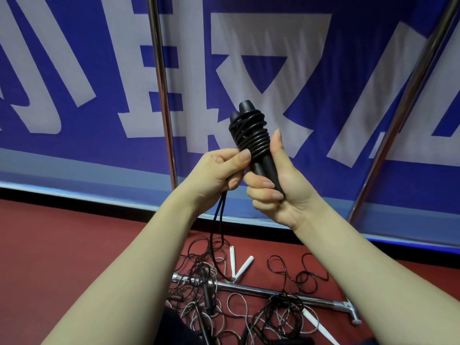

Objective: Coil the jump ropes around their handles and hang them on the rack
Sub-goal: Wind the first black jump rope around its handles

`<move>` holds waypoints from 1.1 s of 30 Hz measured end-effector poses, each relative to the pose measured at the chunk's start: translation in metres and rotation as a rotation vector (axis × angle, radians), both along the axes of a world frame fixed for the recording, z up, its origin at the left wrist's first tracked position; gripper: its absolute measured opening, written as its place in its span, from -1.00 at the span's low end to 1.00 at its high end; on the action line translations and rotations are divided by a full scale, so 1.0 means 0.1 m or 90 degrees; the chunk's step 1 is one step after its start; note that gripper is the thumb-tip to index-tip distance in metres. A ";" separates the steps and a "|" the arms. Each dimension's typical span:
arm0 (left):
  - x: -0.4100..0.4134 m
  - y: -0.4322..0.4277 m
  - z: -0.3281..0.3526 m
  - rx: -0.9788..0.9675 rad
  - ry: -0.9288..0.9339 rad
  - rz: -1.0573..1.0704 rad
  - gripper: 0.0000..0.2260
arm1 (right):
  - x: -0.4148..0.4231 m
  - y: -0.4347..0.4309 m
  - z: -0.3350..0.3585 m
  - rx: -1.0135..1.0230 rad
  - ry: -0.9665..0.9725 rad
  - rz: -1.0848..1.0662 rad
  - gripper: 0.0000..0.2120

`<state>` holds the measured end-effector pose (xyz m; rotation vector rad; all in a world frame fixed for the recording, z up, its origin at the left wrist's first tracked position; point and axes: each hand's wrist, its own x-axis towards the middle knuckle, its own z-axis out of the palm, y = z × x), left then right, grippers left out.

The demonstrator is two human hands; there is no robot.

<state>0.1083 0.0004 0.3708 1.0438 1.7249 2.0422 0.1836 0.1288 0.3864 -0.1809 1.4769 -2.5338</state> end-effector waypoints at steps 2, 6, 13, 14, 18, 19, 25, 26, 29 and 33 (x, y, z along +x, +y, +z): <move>0.01 -0.02 0.03 -0.013 0.029 0.013 -0.64 | 0.02 0.01 0.00 -0.008 0.005 0.011 -0.38; 0.07 -0.06 0.13 -0.047 0.063 0.020 -0.75 | 0.07 0.03 0.00 -0.033 0.014 0.037 -0.34; 0.08 0.01 0.13 0.002 0.011 0.137 -0.74 | 0.05 -0.03 0.04 0.083 -0.007 -0.107 -0.32; 0.07 0.01 0.13 -0.003 0.006 0.163 -0.73 | 0.03 -0.02 0.02 0.131 0.004 -0.150 -0.33; 0.06 0.07 0.11 -0.013 -0.015 0.270 -0.70 | -0.03 0.00 -0.03 0.271 0.091 -0.333 -0.57; 0.06 0.09 0.09 -0.015 -0.018 0.293 -0.67 | -0.04 -0.01 -0.04 0.277 0.099 -0.340 -0.64; 0.12 0.18 0.06 -0.052 -0.002 0.347 -0.59 | -0.09 0.00 -0.19 0.642 0.152 -0.403 -0.71; 0.14 0.18 0.05 -0.075 0.012 0.353 -0.61 | -0.11 0.02 -0.21 0.675 0.162 -0.415 -0.75; 0.15 0.18 0.03 -0.129 0.045 0.335 -0.61 | -0.13 0.11 -0.25 0.776 0.207 -0.433 -0.80; 0.13 0.11 0.04 -0.136 0.053 0.199 -0.72 | -0.13 0.13 -0.25 0.843 0.219 -0.450 -0.89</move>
